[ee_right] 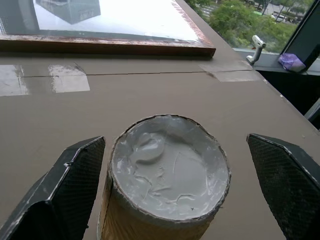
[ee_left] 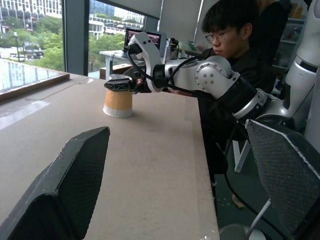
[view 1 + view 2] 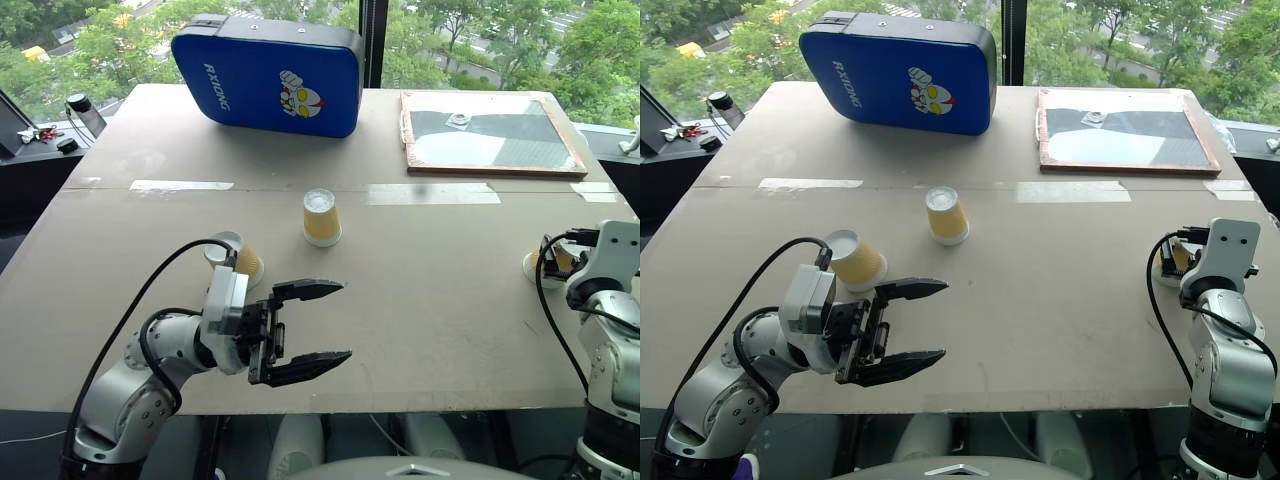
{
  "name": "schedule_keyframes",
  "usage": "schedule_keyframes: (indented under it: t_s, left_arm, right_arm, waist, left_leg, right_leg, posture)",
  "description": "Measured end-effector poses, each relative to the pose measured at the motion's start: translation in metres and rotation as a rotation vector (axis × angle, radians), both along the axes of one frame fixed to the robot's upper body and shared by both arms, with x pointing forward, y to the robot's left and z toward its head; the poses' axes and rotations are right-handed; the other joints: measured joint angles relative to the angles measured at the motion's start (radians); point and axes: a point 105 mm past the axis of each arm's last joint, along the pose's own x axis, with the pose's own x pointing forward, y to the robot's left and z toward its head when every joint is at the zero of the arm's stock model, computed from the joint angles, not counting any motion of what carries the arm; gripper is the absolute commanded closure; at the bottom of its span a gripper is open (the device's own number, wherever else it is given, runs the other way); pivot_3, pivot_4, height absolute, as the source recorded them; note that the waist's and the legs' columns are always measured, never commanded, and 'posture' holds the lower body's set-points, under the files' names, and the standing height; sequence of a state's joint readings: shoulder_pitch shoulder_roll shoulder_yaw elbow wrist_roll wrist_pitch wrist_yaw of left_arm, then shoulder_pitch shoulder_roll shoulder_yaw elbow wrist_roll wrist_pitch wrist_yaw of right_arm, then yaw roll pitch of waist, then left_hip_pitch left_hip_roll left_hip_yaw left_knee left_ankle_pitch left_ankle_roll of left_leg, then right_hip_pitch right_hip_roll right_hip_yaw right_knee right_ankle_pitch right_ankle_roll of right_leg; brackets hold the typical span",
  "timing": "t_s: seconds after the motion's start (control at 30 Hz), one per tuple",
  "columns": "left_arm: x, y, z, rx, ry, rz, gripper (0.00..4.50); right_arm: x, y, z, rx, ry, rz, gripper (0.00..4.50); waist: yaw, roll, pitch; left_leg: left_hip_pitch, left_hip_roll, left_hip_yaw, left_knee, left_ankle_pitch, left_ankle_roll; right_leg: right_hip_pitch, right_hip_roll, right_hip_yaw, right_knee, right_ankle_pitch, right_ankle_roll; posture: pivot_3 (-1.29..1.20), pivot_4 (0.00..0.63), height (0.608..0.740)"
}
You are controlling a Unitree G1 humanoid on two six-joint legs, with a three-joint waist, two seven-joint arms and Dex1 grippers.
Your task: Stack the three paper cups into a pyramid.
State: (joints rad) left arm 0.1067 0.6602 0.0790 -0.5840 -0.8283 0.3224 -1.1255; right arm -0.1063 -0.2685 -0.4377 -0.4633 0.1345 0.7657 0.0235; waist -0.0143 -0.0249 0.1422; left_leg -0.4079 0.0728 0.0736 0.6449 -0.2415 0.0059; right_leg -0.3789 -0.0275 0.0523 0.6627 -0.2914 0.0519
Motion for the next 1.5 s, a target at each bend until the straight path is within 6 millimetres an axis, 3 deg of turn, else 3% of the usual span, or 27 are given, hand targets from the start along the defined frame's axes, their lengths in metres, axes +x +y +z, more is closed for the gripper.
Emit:
schedule_keyframes:
  t_s: [0.07,0.1,0.17,0.27,0.3,0.43,0.5,0.57,0.67,0.7,0.87,1.33,1.5]
  left_arm:
    - [0.001,-0.002,0.001,-0.01,-0.004,0.006,0.0]
    - [0.001,-0.004,0.002,-0.021,-0.007,0.008,0.0]
    - [0.0,-0.005,0.003,-0.028,-0.009,0.005,0.0]
    - [0.001,-0.005,0.003,-0.031,-0.012,0.012,0.0]
    - [0.001,-0.005,0.003,-0.029,-0.015,0.017,0.0]
    - [0.004,-0.006,0.003,-0.03,-0.027,0.037,0.0]
    - [0.007,-0.007,0.003,-0.037,-0.032,0.059,0.0]
    - [0.008,-0.007,0.004,-0.039,-0.034,0.07,0.0]
    - [0.012,-0.003,-0.001,-0.033,-0.013,0.098,0.0]
    - [0.013,-0.003,-0.002,-0.029,-0.008,0.103,0.0]
    - [0.01,0.009,-0.014,-0.013,0.033,0.169,0.0]
    - [-0.004,0.02,-0.016,0.015,0.034,0.285,0.0]
    - [-0.004,0.023,-0.015,0.021,0.019,0.301,0.0]
  right_arm:
    - [0.0,-0.001,-0.002,0.028,-0.004,-0.019,0.02]
    - [0.0,0.0,-0.003,0.042,-0.003,-0.024,0.26]
    - [0.002,0.003,-0.006,0.075,-0.006,-0.025,0.85]
    - [0.003,0.003,-0.006,0.084,-0.009,-0.022,2.16]
    - [0.003,0.003,-0.006,0.085,-0.01,-0.022,2.27]
    - [0.006,0.003,-0.004,0.06,-0.026,0.003,2.27]
    - [0.012,0.01,0.008,0.005,-0.057,0.079,2.27]
    - [0.021,0.031,0.021,-0.012,-0.098,0.211,2.27]
    - [0.025,0.096,0.035,-0.027,-0.132,0.541,2.27]
    - [0.023,0.109,0.034,-0.025,-0.129,0.606,2.27]
    - [0.02,0.145,0.023,-0.081,-0.072,0.785,2.27]
    - [0.015,0.174,0.008,-0.102,-0.025,0.969,2.27]
    - [0.017,0.186,0.016,-0.135,-0.061,1.005,2.27]
  waist:
    - [0.0,0.0,0.0]
    - [0.0,0.0,0.0]
    - [0.0,0.0,0.0]
    - [0.0,0.0,0.0]
    - [0.0,0.001,0.0]
    - [-0.001,0.001,0.0]
    - [-0.001,0.002,0.001]
    - [-0.007,0.002,0.001]
    - [-0.016,0.002,0.001]
    - [-0.017,0.002,0.001]
    - [-0.005,0.002,0.001]
    - [0.0,0.002,0.001]
    - [0.0,0.002,0.001]
  left_leg:
    - [0.0,0.0,0.0,0.0,0.0,0.0]
    - [0.0,0.0,0.0,0.0,0.0,0.0]
    - [0.0,0.0,0.0,0.0,0.0,0.0]
    - [-0.001,0.0,0.0,0.0,0.0,0.0]
    - [-0.001,0.0,0.0,0.0,0.0,0.0]
    - [-0.001,0.0,0.0,0.0,0.0,0.0]
    - [-0.001,0.0,0.0,0.0,0.0,0.0]
    - [-0.001,0.0,0.0,0.0,0.0,0.0]
    - [-0.001,0.001,-0.002,0.0,0.0,0.0]
    - [-0.001,0.001,-0.003,0.0,0.0,0.0]
    - [-0.008,0.0,-0.002,0.003,0.0,0.0]
    - [-0.007,0.0,-0.002,0.003,0.0,0.0]
    - [-0.007,0.0,-0.002,0.003,0.0,0.0]
  right_leg:
    - [0.0,0.0,0.0,0.0,0.0,0.0]
    - [0.0,0.0,0.0,0.0,0.0,0.0]
    - [0.0,0.0,0.0,0.0,0.0,0.0]
    - [0.0,0.0,0.0,0.0,0.0,0.0]
    - [0.0,0.0,0.0,0.0,0.0,0.0]
    - [0.0,0.0,0.0,0.0,0.0,0.0]
    - [-0.001,0.0,0.0,0.0,0.0,0.0]
    - [-0.001,0.001,0.0,0.0,0.0,0.0]
    - [-0.001,0.002,-0.001,0.0,0.0,0.0]
    - [-0.001,0.002,-0.001,0.0,0.0,0.0]
    - [-0.006,0.0,-0.002,-0.001,0.0,0.0]
    - [-0.006,0.0,-0.002,0.0,0.0,0.0]
    - [-0.006,0.0,-0.002,0.0,0.0,0.0]
  posture:
    - [0.0,0.15,0.74]
    - [0.0,0.15,0.74]
    - [0.0,0.15,0.74]
    - [0.0,0.15,0.74]
    - [0.0,0.15,0.74]
    - [0.0,0.15,0.74]
    - [0.0,0.15,0.74]
    - [0.0,0.15,0.74]
    - [0.0,0.15,0.74]
    - [0.0,0.15,0.74]
    - [0.0,0.15,0.74]
    - [0.0,0.15,0.74]
    - [0.0,0.15,0.74]
